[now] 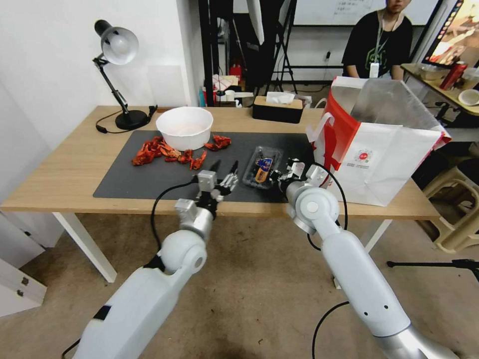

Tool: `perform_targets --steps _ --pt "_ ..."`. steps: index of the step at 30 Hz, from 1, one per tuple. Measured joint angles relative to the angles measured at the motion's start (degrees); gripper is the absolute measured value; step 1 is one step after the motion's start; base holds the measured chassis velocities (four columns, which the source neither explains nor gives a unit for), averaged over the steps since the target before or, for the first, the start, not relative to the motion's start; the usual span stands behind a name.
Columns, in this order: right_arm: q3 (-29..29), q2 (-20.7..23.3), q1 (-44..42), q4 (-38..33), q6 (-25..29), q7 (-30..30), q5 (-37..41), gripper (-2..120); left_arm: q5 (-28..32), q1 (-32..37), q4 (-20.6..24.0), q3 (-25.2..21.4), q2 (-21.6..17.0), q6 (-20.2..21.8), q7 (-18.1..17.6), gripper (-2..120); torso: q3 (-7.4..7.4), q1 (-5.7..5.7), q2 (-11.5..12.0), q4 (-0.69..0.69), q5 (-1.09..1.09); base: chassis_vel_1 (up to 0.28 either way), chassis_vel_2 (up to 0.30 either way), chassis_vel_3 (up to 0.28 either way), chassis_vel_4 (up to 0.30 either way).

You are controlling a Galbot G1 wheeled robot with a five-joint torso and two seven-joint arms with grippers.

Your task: Close the takeout container lid, then place the container into the takeout bag.

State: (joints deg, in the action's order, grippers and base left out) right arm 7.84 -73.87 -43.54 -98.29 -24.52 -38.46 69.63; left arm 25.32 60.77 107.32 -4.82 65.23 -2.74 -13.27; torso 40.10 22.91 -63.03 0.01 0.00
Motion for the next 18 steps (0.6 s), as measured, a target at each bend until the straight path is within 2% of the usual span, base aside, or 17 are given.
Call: perform_targets --steps 7,9,10,13,18 --pt "0.3 0.1 -0.8 0.0 0.4 0.9 -1.1 0 -4.2 8.2 3.3 -5.6 -1.3 -2.4 -0.7 98 0.00 0.00 0.0 -0.02 -0.01 0.000 0.000 0.000 0.000" --pt "0.5 0.2 -1.1 0.0 0.6 1.2 -1.3 0 -4.9 12.0 4.7 -8.4 -1.0 -3.2 -0.9 99 0.00 0.00 0.0 0.00 0.01 0.000 0.000 0.000 0.000" --pt "0.5 0.2 -1.1 0.0 0.6 1.2 -1.3 0 -4.9 12.0 4.7 -8.4 -1.0 -3.2 -0.9 99 0.00 0.00 0.0 0.00 0.01 0.000 0.000 0.000 0.000" --pt "0.6 0.4 -1.5 0.0 0.7 1.6 -1.7 0 -7.4 17.6 6.0 -12.7 0.3 -6.2 -0.1 100 -0.01 -0.01 0.0 0.00 0.00 0.000 0.000 0.000 0.000" --pt "0.6 0.4 -1.5 0.2 0.7 1.9 -1.9 0 -8.9 22.7 6.5 -15.9 1.8 -9.1 0.2 100 -0.01 -0.01 0.0 0.00 0.00 0.000 0.000 0.000 0.000"
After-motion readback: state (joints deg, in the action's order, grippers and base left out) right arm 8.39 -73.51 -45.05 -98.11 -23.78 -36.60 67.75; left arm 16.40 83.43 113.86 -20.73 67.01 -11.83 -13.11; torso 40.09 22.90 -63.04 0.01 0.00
